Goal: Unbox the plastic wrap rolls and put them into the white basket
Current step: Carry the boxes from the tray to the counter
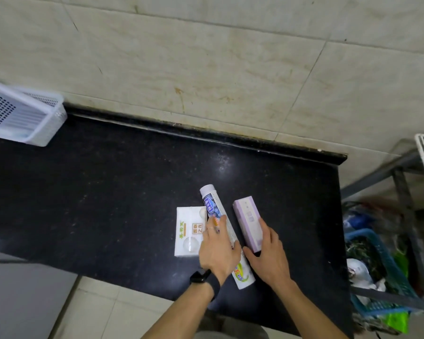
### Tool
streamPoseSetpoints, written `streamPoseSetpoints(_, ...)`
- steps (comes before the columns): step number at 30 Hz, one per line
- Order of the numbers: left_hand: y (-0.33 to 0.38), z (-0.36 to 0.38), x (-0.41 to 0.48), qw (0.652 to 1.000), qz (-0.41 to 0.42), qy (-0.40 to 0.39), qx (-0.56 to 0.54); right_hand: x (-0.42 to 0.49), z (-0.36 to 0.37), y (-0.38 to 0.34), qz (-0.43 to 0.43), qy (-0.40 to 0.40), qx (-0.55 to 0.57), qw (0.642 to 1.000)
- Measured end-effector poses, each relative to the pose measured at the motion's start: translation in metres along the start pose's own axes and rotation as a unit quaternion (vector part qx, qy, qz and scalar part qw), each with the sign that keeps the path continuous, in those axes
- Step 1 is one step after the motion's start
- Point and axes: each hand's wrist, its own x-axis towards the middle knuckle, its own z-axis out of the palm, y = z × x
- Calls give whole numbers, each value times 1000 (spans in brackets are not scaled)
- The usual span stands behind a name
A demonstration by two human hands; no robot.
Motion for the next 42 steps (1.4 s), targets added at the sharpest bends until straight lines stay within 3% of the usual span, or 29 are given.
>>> streamPoseSetpoints(6, 21, 17, 9, 979, -177, -67, -72, 3, 0, 5, -4, -14, 3, 1000)
streamPoseSetpoints(16, 26, 17, 26, 957, -206, -48, -199, 8, -25, 11, -19, -53, 106, 993)
streamPoseSetpoints(21, 10, -32, 28, 914, -156, -46, -373, 5, -44, -15, -15, -23, 192, 981)
streamPoseSetpoints(24, -11, -75, 20, 895, -147, -14, -421, 6, -47, -55, -45, -8, 225, 973)
streamPoseSetpoints(31, -120, -187, -22, 866, -151, 126, -460, 3, -9, -194, -174, -64, 228, 956)
streamPoseSetpoints(42, -398, -303, -110, 817, -216, 268, -462, -62, 146, -417, -284, -154, 176, 930)
